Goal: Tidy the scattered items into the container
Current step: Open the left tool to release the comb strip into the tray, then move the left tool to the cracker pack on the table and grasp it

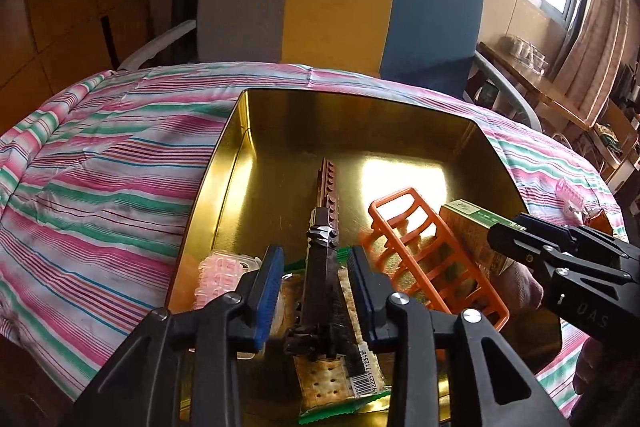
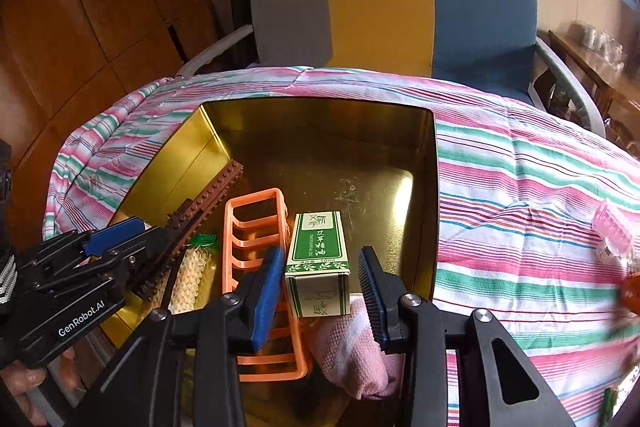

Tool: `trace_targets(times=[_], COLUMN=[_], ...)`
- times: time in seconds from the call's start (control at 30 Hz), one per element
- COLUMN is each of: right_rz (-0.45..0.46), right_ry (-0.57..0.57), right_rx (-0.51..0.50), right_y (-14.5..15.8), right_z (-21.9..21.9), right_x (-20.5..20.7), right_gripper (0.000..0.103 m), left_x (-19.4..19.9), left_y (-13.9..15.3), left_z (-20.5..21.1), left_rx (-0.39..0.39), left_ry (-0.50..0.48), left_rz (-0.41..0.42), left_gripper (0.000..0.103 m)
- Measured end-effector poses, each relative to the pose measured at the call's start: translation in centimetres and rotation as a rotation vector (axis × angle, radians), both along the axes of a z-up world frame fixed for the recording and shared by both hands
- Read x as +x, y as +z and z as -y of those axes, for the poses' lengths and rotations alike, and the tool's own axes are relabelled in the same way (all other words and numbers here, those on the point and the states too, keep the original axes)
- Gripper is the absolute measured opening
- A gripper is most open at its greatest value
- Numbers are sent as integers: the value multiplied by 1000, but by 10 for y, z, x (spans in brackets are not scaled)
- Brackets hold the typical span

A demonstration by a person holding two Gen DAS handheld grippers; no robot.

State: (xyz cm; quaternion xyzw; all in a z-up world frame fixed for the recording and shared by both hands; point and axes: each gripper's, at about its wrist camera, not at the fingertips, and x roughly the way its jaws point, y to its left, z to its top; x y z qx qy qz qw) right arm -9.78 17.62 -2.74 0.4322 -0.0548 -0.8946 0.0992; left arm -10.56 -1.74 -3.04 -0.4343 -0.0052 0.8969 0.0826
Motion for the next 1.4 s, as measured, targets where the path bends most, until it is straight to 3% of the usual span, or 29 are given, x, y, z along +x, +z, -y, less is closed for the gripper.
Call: trace_targets(times=[0.13, 0.27, 0.37, 0.53, 0.7, 0.83, 1.03, 1.13, 1.4], right_rz=[-17, -27, -32, -10, -2, 12, 15, 2, 0], right_ry=[-80, -186, -270, -510, -745, -853, -876, -849, -536], right_rx=[-32, -55, -71, -57, -63, -102, -174, -170, -231], right_y=[3, 2, 1, -13, -23, -36, -51, -53, -54], right_z=[-31, -72, -104, -189, -272, -318, -353, -357, -307], right_x=[22, 51, 73, 126, 180, 200, 187, 172, 137], right_gripper=[45, 52, 54, 54, 60, 60, 63, 69, 72], left_x=[12, 32, 50, 84, 112, 129, 141, 142, 135], left_y=[10, 22, 25, 22, 15, 6, -13, -21, -31], left_z=[1, -13, -37, -91, -143, -178, -201, -202, -206], left_rx=[34, 71, 94, 110, 95, 61, 29, 7, 5], left_ry=[11, -49, -143, -335, -516, -625, -685, -686, -662], left_rz=[-22, -53, -49, -9, 32, 66, 136, 160, 200], left_gripper=[35, 35, 36, 36, 37, 40, 41, 42, 42])
